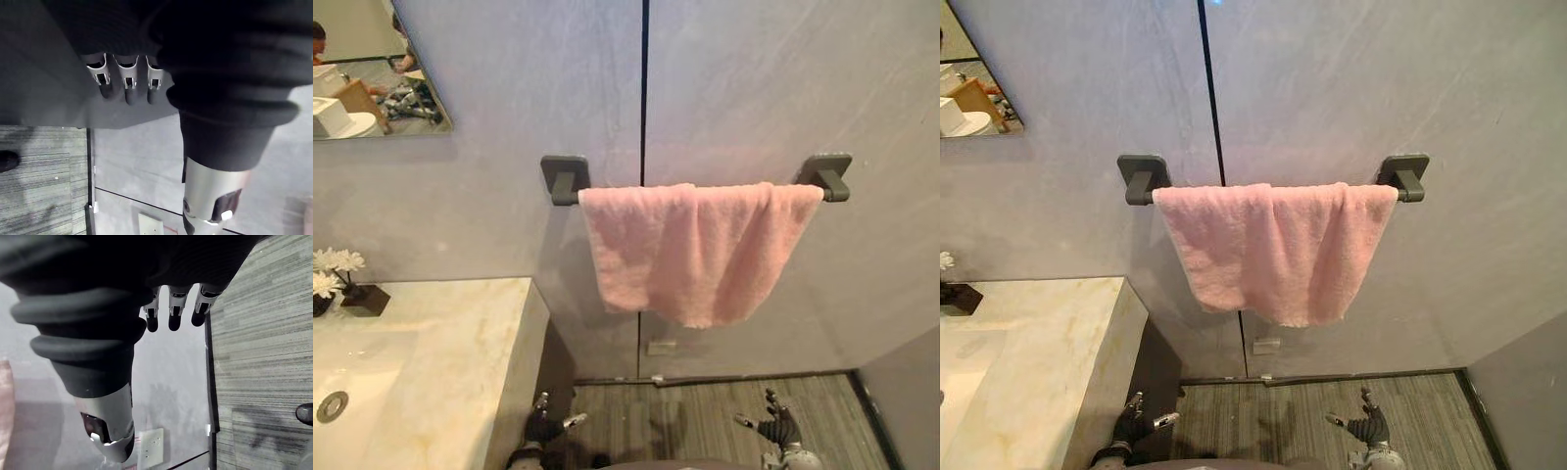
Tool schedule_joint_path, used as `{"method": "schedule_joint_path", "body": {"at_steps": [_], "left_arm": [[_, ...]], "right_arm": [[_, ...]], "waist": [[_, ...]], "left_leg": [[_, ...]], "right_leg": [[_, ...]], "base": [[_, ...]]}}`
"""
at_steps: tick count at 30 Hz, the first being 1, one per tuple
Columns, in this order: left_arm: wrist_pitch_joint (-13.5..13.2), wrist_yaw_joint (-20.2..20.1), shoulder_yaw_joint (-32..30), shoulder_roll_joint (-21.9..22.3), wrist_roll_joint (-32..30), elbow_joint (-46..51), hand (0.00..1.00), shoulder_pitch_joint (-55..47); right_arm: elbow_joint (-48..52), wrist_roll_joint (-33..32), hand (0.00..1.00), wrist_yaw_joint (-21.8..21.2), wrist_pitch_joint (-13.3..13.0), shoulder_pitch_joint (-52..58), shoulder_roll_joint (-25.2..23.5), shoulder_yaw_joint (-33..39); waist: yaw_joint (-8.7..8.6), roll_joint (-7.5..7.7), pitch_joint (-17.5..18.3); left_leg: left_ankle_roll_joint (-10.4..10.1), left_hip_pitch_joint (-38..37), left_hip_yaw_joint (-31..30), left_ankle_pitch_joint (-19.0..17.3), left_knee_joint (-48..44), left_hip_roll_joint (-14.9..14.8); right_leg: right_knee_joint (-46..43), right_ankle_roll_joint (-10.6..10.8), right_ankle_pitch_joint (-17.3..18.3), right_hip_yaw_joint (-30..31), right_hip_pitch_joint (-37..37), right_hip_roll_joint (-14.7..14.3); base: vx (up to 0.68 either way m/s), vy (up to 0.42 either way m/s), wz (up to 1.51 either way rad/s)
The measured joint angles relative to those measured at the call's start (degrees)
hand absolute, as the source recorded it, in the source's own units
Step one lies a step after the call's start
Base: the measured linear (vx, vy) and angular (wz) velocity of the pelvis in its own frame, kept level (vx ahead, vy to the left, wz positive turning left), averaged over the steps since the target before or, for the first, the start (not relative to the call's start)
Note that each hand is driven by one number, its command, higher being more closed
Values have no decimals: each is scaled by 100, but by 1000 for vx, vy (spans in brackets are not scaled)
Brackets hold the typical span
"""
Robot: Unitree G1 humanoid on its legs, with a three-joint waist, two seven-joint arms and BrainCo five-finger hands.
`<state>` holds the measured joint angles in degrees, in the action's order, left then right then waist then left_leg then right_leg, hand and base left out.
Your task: Organize washtable
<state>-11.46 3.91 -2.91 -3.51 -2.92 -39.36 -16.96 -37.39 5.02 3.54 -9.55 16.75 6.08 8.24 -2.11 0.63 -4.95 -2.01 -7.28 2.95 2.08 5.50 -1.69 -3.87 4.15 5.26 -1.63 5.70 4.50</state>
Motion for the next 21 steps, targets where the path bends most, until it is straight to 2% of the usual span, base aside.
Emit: {"method": "schedule_joint_path", "body": {"at_steps": [4,6,8,10,11,12,13,14,15,16,17,19,20,21], "left_arm": [[-1,31,-13,11,5,20,0,-3],[0,138,-46,-1,8,99,0,215],[1,204,-71,5,12,242,0,320],[-4,249,-127,2,22,404,0,322],[-5,271,-171,4,79,464,0,317],[-9,286,-229,-6,126,542,0,322],[-10,299,-276,-9,133,558,0,328],[-9,361,-349,38,154,556,0,324],[-4,403,-439,127,230,553,0,316],[-5,426,-425,204,243,557,0,303],[-6,492,-387,304,272,558,0,286],[-4,512,-256,445,356,690,0,244],[-4,513,-201,434,410,729,0,229],[-2,513,-177,431,452,737,0,238]], "right_arm": [[0,4,0,18,1,-106,-7,-85],[74,8,0,24,7,-277,-14,-255],[134,10,0,29,34,-371,-77,-263],[304,8,0,52,106,-373,-128,-401],[391,8,0,51,104,-285,-134,-520],[504,7,0,54,101,-249,-139,-636],[542,7,0,55,96,-253,-140,-660],[568,8,0,62,99,-304,-127,-654],[584,7,0,134,105,-377,-97,-632],[584,-2,0,185,103,-396,-83,-630],[586,-18,0,249,99,-417,-34,-619],[572,-34,0,300,104,-383,13,-640],[519,-53,0,312,103,-359,-9,-637],[497,-55,0,342,110,-340,-13,-638]], "waist": [[44,9,-3],[120,72,-160],[166,40,-220],[167,15,-243],[168,71,-207],[256,149,-166],[322,201,-145],[360,225,-158],[442,225,-232],[480,145,-272],[518,-14,-286],[445,-265,-377],[416,-228,-452],[389,-187,-491]], "left_leg": [[16,286,52,-50,-231,-15],[6,919,82,-439,-1171,-67],[19,1411,41,-694,-1864,-204],[46,1585,-14,-720,-2085,-261],[36,1704,-136,-726,-2255,-255],[6,1902,-211,-725,-2471,-253],[-30,2070,-230,-702,-2637,-248],[-77,2308,-287,-670,-2856,-246],[-259,2453,-328,-532,-2850,-288],[-381,2508,-384,-407,-2727,-367],[-440,2664,-543,-180,-2576,-463],[-459,2722,-838,128,-1856,-735],[-398,2719,-642,32,-1673,-836],[-391,2790,-516,28,-1842,-834]], "right_leg": [[-204,-8,11,37,-285,3],[-800,-14,188,83,-722,15],[-1334,80,340,201,-1042,-44],[-2769,214,847,510,-1342,-10],[-3447,321,1013,678,-1344,42],[-3901,417,1105,957,-1302,89],[-3940,437,1120,1142,-1221,134],[-3593,462,1459,1327,-977,150],[-3024,171,1900,1299,-725,67],[-2740,35,2083,1210,-657,-6],[-2603,-84,2205,1058,-721,-154],[-2679,-353,2029,552,-983,-465],[-2669,-538,1929,260,-1039,-479],[-2665,-606,1890,85,-1067,-430]], "base": [[-14,-12,-6],[-51,-26,-4],[-97,-14,12],[-95,-46,38],[-73,-182,49],[-85,-214,43],[-171,-317,34],[-276,-339,38],[-318,-345,37],[-389,-351,38],[-335,-272,48],[-431,-302,107],[-411,-251,125],[-365,-220,102]]}}
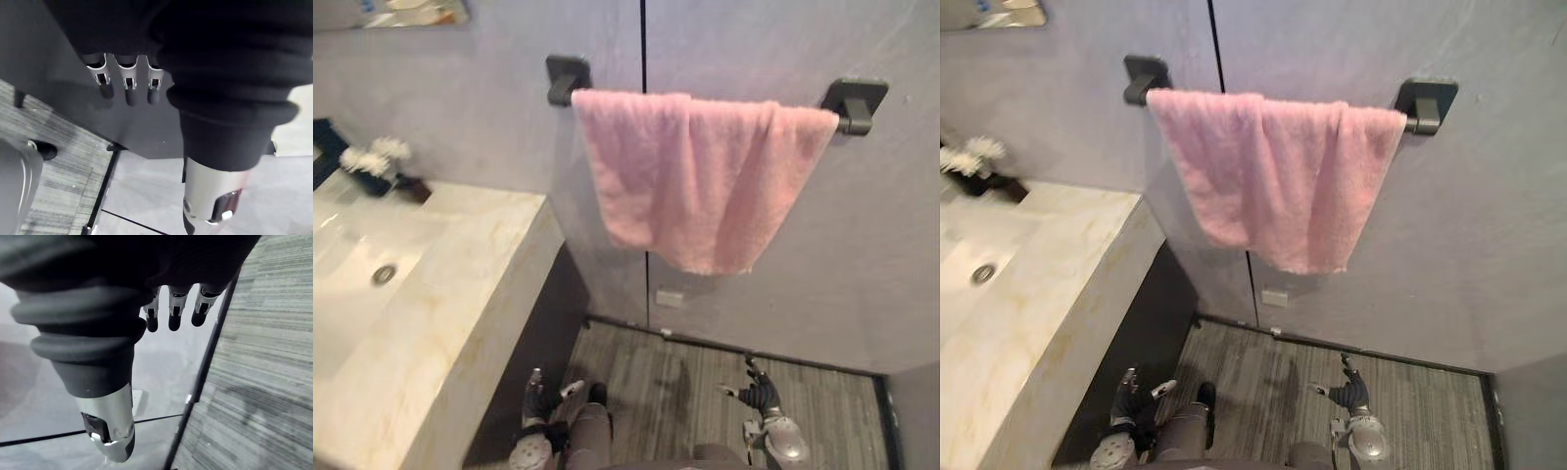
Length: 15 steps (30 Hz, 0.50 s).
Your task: Organize washtable
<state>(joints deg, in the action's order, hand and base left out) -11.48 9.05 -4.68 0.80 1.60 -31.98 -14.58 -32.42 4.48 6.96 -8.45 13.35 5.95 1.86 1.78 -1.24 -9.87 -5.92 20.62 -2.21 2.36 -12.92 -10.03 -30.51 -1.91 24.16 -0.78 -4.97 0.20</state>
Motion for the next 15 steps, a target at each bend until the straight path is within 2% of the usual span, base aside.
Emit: {"method": "schedule_joint_path", "body": {"at_steps": [1,2,3,5,7,9,10,11,12,13,15], "left_arm": [[0,1,16,1,1,42,0,-15],[0,7,30,-13,0,123,0,-35],[1,11,31,-30,-1,203,0,-54],[-12,10,59,-105,0,439,0,-46],[-15,4,58,-162,0,447,0,-9],[-28,-7,70,-179,-1,372,0,137],[-35,-7,77,-198,-1,253,0,223],[-20,-4,140,-278,-1,27,0,357],[-16,-5,211,-342,-1,-47,0,379],[-15,-12,283,-464,-4,-138,0,397],[-2,-18,282,-628,-14,-389,0,400]], "right_arm": [[2,0,0,41,0,20,-1,-1],[2,-12,0,62,0,36,32,22],[7,-38,0,65,-3,52,44,20],[10,-55,0,55,-11,116,60,13],[6,-59,0,50,-13,156,70,27],[-115,-69,0,50,-18,161,71,124],[-232,-86,0,51,-22,95,55,190],[-469,-125,0,57,-18,-50,36,317],[-550,-154,0,55,-16,-86,35,370],[-701,-168,0,58,-26,-161,21,492],[-936,-170,0,63,-23,-311,7,628]], "waist": [[-2,40,-20],[2,67,-33],[1,84,-23],[-83,86,-18],[-107,78,-12],[-221,-25,54],[-295,-49,69],[-435,-37,75],[-446,-42,97],[-417,-39,159],[-407,-40,179]], "left_leg": [[-1,45,96,-2,-289,10],[25,75,290,-49,-977,16],[27,32,383,-222,-1311,-4],[15,-268,770,-914,-2177,-251],[40,-693,1078,-1204,-2368,-528],[52,-1483,1306,-1201,-1862,-865],[24,-1625,1337,-1195,-1468,-876],[-2,-1750,1427,-1185,-889,-759],[-67,-1801,1486,-1147,-654,-739],[-225,-1925,1529,-1051,-102,-653],[-322,-2051,1522,-988,327,-516]], "right_leg": [[28,-47,-57,-134,-36,39],[249,-97,-259,-350,-31,63],[383,-115,-380,-448,-28,72],[760,-201,-718,-839,-11,75],[894,-268,-852,-1061,-20,77],[913,-202,-933,-1476,-89,123],[919,-163,-958,-1613,-127,167],[1075,-95,-1113,-1742,-142,223],[1195,-59,-1221,-1782,-130,222],[1472,2,-1438,-1824,-110,218],[1830,149,-1700,-1823,-19,239]], "base": [[-353,-234,96],[-320,-201,80],[-239,-140,79],[-133,-49,76],[-98,18,70],[-108,90,99],[-136,163,122],[-103,152,96],[-122,212,80],[-108,212,35],[-121,206,19]]}}
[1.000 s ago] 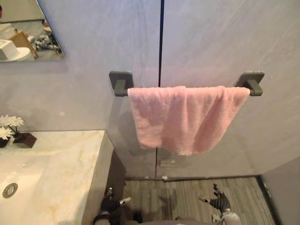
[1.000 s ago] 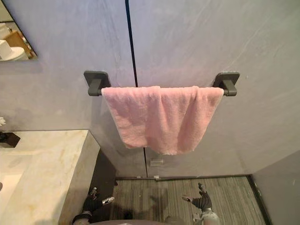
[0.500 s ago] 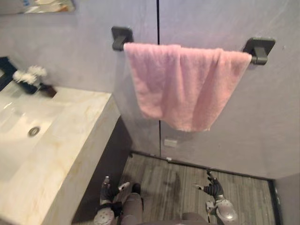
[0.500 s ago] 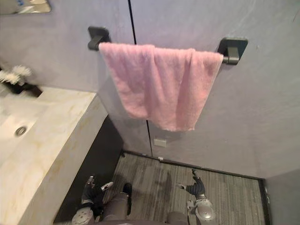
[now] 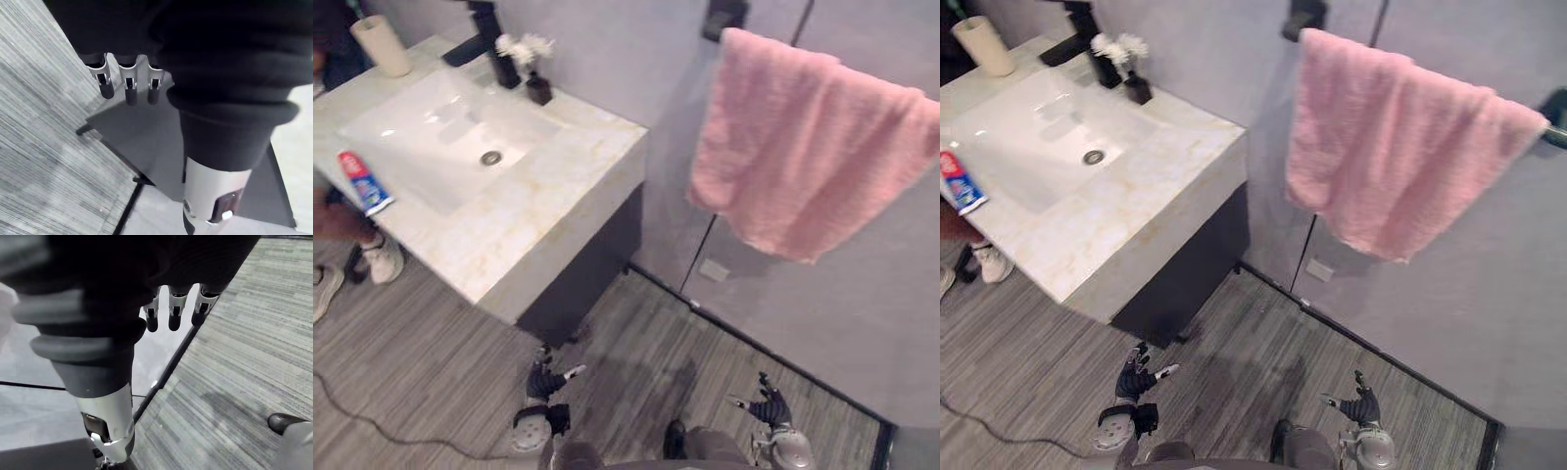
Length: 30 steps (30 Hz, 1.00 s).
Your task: Organize washtable
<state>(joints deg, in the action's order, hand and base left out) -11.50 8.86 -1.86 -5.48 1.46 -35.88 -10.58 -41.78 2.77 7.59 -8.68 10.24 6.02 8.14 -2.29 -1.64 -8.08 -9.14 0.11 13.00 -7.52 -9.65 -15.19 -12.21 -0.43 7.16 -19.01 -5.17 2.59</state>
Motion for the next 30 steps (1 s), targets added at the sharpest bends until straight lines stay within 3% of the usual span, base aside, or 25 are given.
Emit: {"method": "schedule_joint_path", "body": {"at_steps": [4,7,8,12,13,14,15,16,18,21,22,24,25,27,29,30], "left_arm": [[7,-4,-47,-203,-88,-103,0,-56],[2,-4,-98,-321,-113,-106,0,-56],[-1,0,-107,-377,-113,-164,0,-57],[0,12,-176,-149,-97,-305,0,-62],[-4,14,-201,-73,-91,-303,0,-62],[-4,16,-258,16,-40,-306,0,-74],[-4,21,-313,61,21,-305,0,-72],[-4,29,-345,79,29,-306,0,-70],[-5,142,-394,86,73,-313,0,-146],[-5,254,-559,76,77,-494,0,-254],[-6,263,-619,66,76,-675,0,-340],[1,279,-751,19,77,-795,0,-370],[0,312,-795,-137,81,-818,0,-420],[1,362,-811,-248,91,-941,0,-412],[3,376,-996,-172,145,-973,0,-438],[0,376,-1002,-158,145,-970,0,-448]], "right_arm": [[-230,1,0,-3,19,-32,-24,11],[-252,-4,0,-10,27,-7,-110,8],[-278,-10,0,-10,29,23,-153,-19],[-413,-53,0,0,53,50,-117,-108],[-412,-53,0,-2,55,47,-116,-143],[-401,-50,0,-3,54,21,-135,-158],[-343,-49,0,-2,52,13,-223,-159],[-311,-47,0,-2,50,18,-239,-158],[-235,-42,0,4,45,46,-234,-153],[-171,-30,0,24,4,-100,-206,-153],[-194,10,0,64,14,-188,-199,-154],[-214,21,0,118,21,-274,-261,-185],[-216,64,0,118,18,-404,-422,-324],[-216,166,0,118,17,-581,-542,-471],[-184,233,0,116,12,-732,-553,-649],[-177,233,0,116,12,-761,-553,-664]], "waist": [[5,28,19],[4,82,50],[2,169,84],[1,193,101],[16,185,103],[57,184,102],[107,232,66],[125,293,34],[131,264,-7],[151,259,-9],[141,211,-27],[131,325,-76],[187,542,-158],[240,653,-233],[351,623,-238],[353,609,-238]], "left_leg": [[84,62,-39,55,23,235],[200,260,-377,146,101,425],[200,439,-635,200,91,540],[231,691,-1455,486,248,734],[281,746,-1643,614,383,790],[467,806,-1733,664,604,845],[709,835,-1622,651,807,881],[781,862,-1484,657,827,880],[1278,1040,-498,967,657,770],[1250,1011,892,1039,630,630],[941,1013,1212,1504,548,621],[944,986,1047,1435,564,850],[991,1004,947,1311,497,1033],[1037,1137,916,1033,113,1055],[1085,1434,937,342,-814,988],[1095,1486,935,198,-968,986]], "right_leg": [[359,167,-334,21,176,138],[309,207,-367,1336,45,42],[243,415,-147,1757,-33,84],[-184,425,328,1179,-48,187],[-241,416,408,1032,-35,213],[-256,433,496,771,17,283],[-206,452,554,510,125,395],[-185,457,558,356,178,495],[-255,433,508,-548,522,779],[-235,456,505,-1093,802,1063],[-237,476,514,-1237,951,1113],[-150,610,428,-1217,1101,1275],[-7,699,358,-1111,1224,1387],[113,865,190,-960,1304,1437],[321,1092,-68,-654,1408,1476],[313,1123,-85,-602,1398,1509]], "base": [[-153,137,13],[-159,107,55],[-130,12,67],[-152,-88,111],[-105,-123,184],[-47,-83,198],[-17,-58,187],[45,51,208],[91,118,200],[145,108,128],[289,215,135],[197,161,90],[143,132,44],[181,187,17],[156,216,-19],[113,236,-21]]}}
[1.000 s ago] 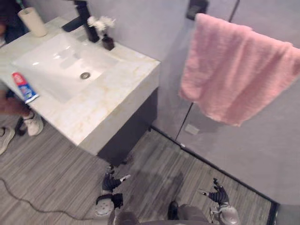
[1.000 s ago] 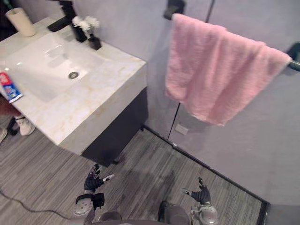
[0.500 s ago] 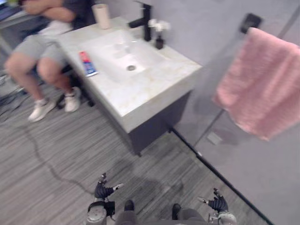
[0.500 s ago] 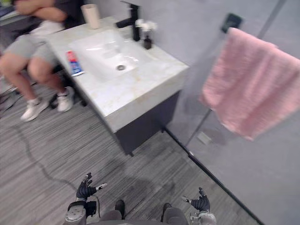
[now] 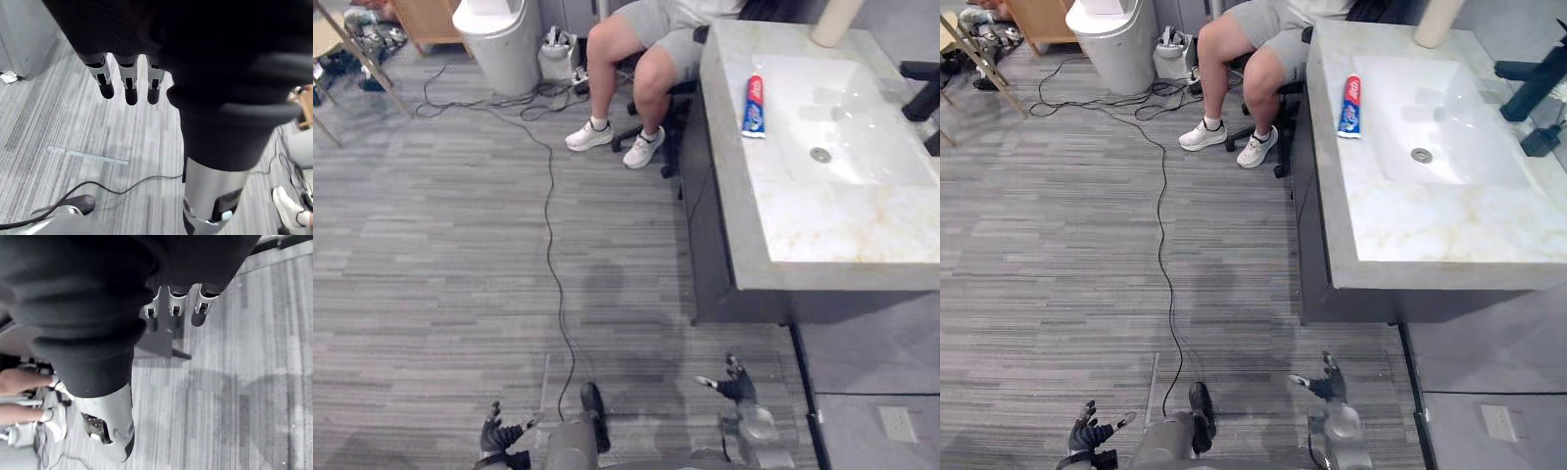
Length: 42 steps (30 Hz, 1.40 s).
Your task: Organize washtable
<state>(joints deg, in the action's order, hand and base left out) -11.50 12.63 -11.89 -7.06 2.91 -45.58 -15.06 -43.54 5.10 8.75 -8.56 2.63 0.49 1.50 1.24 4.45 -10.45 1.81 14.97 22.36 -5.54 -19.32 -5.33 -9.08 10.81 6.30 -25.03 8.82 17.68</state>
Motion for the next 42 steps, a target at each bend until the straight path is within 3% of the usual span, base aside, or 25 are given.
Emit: {"method": "schedule_joint_path", "body": {"at_steps": [2,4,5,6,7,8,10,11,12,14,16,17,19,20,22,24,28,30,32,33,34,36,38,41,42], "left_arm": [[2,-12,11,97,-1,12,0,18],[5,-7,202,121,-13,176,0,26],[-1,-14,278,79,-18,288,0,31],[-19,-24,281,55,-17,353,0,48],[-20,-38,282,40,-16,350,0,52],[-15,-110,319,12,-15,347,0,107],[-9,-146,407,-1,-15,315,0,187],[-10,-155,533,-2,-16,282,0,342],[-11,-223,710,-4,-19,263,0,487],[-17,-280,813,-1,-21,254,0,499],[-17,-369,775,42,-20,245,0,434],[-18,-378,782,80,-21,272,0,345],[6,-372,655,264,-18,476,0,221],[5,-373,645,372,-18,583,0,105],[7,-380,683,492,-21,706,0,-3],[4,-384,686,535,-21,766,0,58],[-14,-391,746,577,-77,1065,0,42],[-26,-382,812,561,-125,1178,0,47],[-35,-382,926,520,-126,1181,0,-38],[-22,-398,995,584,-126,1171,0,-143],[-16,-403,996,570,-125,1153,0,-144],[-16,-384,970,343,-127,1151,0,-25],[-2,-380,965,221,-127,1071,0,122],[6,-382,894,46,-125,552,0,563],[9,-375,875,-90,-120,396,0,742]], "right_arm": [[21,-2,0,-10,12,-113,66,-40],[249,-2,0,-53,22,-20,179,-137],[328,-2,0,-118,21,94,204,-210],[395,-2,0,-153,19,182,209,-274],[409,-2,0,-153,16,205,220,-324],[436,-4,0,-156,0,262,240,-446],[457,-11,0,-156,-29,294,253,-488],[449,-12,0,-162,-27,389,299,-489],[453,-16,0,-175,-22,527,363,-487],[592,-70,0,-210,-21,625,380,-483],[871,-99,0,-256,-41,812,398,-480],[987,-97,0,-274,-38,960,368,-495],[1304,-98,0,-256,-18,998,404,-576],[1439,-98,0,-254,-16,1001,428,-647],[1530,-115,0,-208,-14,976,346,-686],[1537,-126,0,-149,-12,978,283,-685],[1799,-207,0,-125,-4,1030,226,-568],[1842,-226,0,-123,-6,1023,234,-429],[1848,-223,0,-123,-5,1115,263,-405],[1839,-222,0,-124,3,1224,332,-405],[1779,-221,0,-127,18,1235,312,-398],[1790,-225,0,-157,22,1362,50,-427],[1623,-228,0,-188,9,1212,-115,-428],[808,-230,0,-264,-9,601,-40,-427],[576,-230,0,-266,-1,416,-13,-426]], "waist": [[-56,-123,-22],[-70,-202,-74],[-152,-273,-121],[-233,-204,-129],[-259,-232,-162],[-344,-215,-196],[-399,-240,-237],[-438,-245,-281],[-546,-223,-282],[-650,-135,-267],[-788,-128,-233],[-849,-40,-121],[-730,-383,-139],[-636,-508,-150],[-485,-530,-184],[-434,-426,-173],[-238,-272,-190],[-15,-204,-152],[76,-247,5],[96,-404,179],[97,-315,211],[11,87,400],[-28,188,372],[-69,-34,286],[-69,-53,273]], "left_leg": [[32,149,0,-512,-314,48],[85,-28,-44,-618,-99,230],[85,-188,-163,-621,107,309],[96,-451,-290,-626,389,405],[99,-587,-333,-627,519,447],[109,-876,-374,-631,705,459],[187,-1087,-466,-689,727,463],[147,-1272,-592,-777,726,484],[70,-1496,-814,-837,786,584],[1,-1773,-976,-884,907,720],[-410,-2117,-1185,-1155,825,699],[-573,-2096,-1191,-1258,274,628],[-741,-1368,-942,-1088,-1829,-12],[-654,-1107,-880,-646,-2672,-289],[-583,-705,-900,-814,-3720,-632],[-508,-481,-931,-950,-3706,-640],[-445,303,-1533,-1049,-2372,-233],[-724,620,-2258,-881,-1098,47],[-859,625,-2400,-751,-581,-68],[-842,557,-2331,-286,-620,-209],[-728,468,-2140,-374,-795,-230],[-463,164,-1349,-677,-820,-240],[-378,-551,-671,-738,-400,-300],[-379,-1561,203,-738,380,-517],[-380,-1771,614,-737,563,-531]], "right_leg": [[-646,-1,0,267,-309,243],[-2125,-519,-43,1256,-1160,401],[-2718,-448,354,1828,-1506,119],[-3094,-410,770,2082,-1779,-255],[-3152,-462,935,2068,-1922,-409],[-3032,-624,1154,1997,-2274,-834],[-2689,-649,1153,1797,-2606,-1205],[-2261,-645,1069,1672,-2835,-1392],[-1508,-691,644,1592,-3038,-1455],[-1084,-787,228,1694,-3198,-1423],[-1260,-1100,-44,1674,-3197,-1349],[-1485,-1323,-432,1596,-3122,-1356],[-1549,-1574,-102,1496,-2800,-1671],[-1434,-1628,61,1616,-2565,-1875],[-1265,-1799,296,2011,-1984,-2123],[-968,-1816,369,2289,-1521,-2149],[-377,-1840,481,3241,-656,-2126],[-375,-1632,736,4000,-480,-2025],[-555,-1403,1153,4499,-393,-2017],[-828,-1237,1391,4757,-402,-2095],[-1063,-1083,1508,4785,-450,-2037],[-1921,-699,1443,4344,-975,-1708],[-2279,-421,1449,3262,-1377,-1282],[-2096,-627,1473,1097,-1784,-1149],[-2050,-867,1334,318,-2002,-1136]], "base": [[101,257,-11],[156,270,9],[211,185,44],[223,160,43],[249,119,31],[199,61,14],[278,27,33],[408,13,87],[394,7,85],[468,-34,88],[576,-124,103],[647,-217,72],[810,-233,2],[675,-123,-67],[627,-87,-97],[592,-67,-81],[509,78,-113],[512,246,-183],[499,342,-200],[565,426,-207],[539,423,-188],[419,328,-153],[404,347,-196],[233,253,-187],[169,221,-153]]}}
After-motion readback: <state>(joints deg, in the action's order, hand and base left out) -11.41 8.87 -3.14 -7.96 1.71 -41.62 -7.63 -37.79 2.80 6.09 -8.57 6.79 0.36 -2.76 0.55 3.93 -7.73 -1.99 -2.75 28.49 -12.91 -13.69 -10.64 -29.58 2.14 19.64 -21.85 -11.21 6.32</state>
